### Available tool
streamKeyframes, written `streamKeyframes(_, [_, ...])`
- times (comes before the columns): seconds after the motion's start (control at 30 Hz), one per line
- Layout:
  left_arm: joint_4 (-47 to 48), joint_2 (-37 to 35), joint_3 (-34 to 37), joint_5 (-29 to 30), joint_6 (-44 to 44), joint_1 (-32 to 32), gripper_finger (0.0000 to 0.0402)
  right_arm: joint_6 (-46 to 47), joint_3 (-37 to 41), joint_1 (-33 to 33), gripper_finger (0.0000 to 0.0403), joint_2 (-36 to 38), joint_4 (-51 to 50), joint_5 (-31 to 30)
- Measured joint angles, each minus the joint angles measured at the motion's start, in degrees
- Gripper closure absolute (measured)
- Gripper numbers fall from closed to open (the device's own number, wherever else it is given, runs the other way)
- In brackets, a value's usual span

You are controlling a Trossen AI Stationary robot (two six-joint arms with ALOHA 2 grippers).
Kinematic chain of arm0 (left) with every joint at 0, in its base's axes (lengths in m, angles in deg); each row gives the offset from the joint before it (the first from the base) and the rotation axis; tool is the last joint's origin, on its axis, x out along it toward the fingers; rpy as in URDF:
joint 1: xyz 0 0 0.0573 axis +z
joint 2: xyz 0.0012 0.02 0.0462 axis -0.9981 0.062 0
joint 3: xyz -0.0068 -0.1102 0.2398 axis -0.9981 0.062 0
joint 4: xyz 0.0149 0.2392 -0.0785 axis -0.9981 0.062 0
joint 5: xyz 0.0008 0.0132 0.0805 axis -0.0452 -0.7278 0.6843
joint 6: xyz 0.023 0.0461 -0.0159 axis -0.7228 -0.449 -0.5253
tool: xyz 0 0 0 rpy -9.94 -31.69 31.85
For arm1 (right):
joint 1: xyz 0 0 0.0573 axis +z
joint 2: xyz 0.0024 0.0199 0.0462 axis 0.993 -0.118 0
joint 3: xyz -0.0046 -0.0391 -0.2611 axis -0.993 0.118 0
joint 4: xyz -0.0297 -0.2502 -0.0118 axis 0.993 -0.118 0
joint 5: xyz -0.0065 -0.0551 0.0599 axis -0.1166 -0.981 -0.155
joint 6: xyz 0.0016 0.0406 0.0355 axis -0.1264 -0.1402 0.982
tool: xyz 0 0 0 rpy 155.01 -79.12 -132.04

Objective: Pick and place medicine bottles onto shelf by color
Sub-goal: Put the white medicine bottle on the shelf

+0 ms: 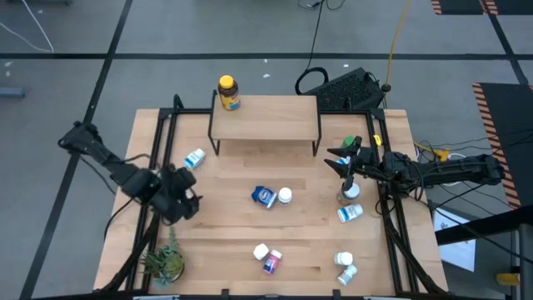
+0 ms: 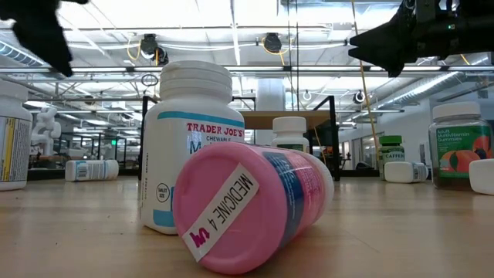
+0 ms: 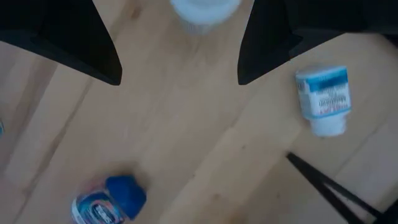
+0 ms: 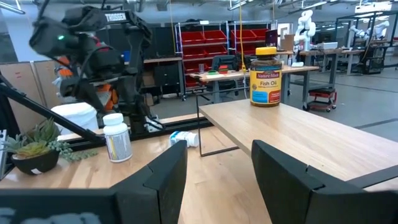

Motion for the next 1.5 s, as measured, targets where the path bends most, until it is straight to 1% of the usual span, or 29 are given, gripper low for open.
streamKeyframes(0.13, [6.85, 0.00, 0.05, 0.21, 6.89, -5.57, 0.0078, 0.00, 0.00, 0.00, 0.0227, 0.00, 0.11, 0.01])
streamKeyframes(0.27, [13.44, 0.00, 0.07, -2.67, 9.87, -9.56, 0.0078, 0.00, 0.00, 0.00, 0.0227, 0.00, 0.11, 0.00])
streamKeyframes(0.37, [14.65, 0.00, 0.07, -4.93, 9.78, -11.63, 0.0078, -0.14, 0.00, 0.00, 0.0227, 0.00, -0.01, 0.00])
streamKeyframes(0.57, [14.10, 0.00, 0.18, -5.07, 9.01, -13.92, 0.0078, -0.07, 0.00, 0.00, 0.0227, -0.63, -0.17, 0.00])
streamKeyframes(0.83, [12.99, -0.31, 5.28, -4.47, 9.50, -14.98, 0.0078, 0.22, 0.00, 0.00, 0.0227, -2.35, -0.13, 0.00])
streamKeyframes(0.93, [10.79, -0.19, 5.07, -4.03, 8.52, -15.07, 0.0078, 0.28, 0.02, 0.00, 0.0227, -2.77, 0.31, -0.02])
streamKeyframes(1.07, [10.42, -0.22, 5.06, -4.16, 6.01, -15.07, 0.0078, 0.44, 0.02, 0.00, 0.0227, -2.80, 0.36, -0.01])
streamKeyframes(1.2, [11.25, -0.68, 5.08, -4.00, 5.73, -15.07, 0.0078, 0.44, 0.02, 0.00, 0.0227, -2.80, 0.35, -0.09])
streamKeyframes(1.37, [12.09, -1.95, 5.19, -1.56, 5.34, -14.66, 0.0078, 0.46, 0.02, 0.00, 0.0227, -2.80, 0.35, -0.11])
streamKeyframes(1.5, [13.46, -3.25, 3.94, -1.86, 4.76, -13.30, 0.0078, 0.46, 0.02, 0.00, 0.0227, -2.80, 0.35, -0.15])
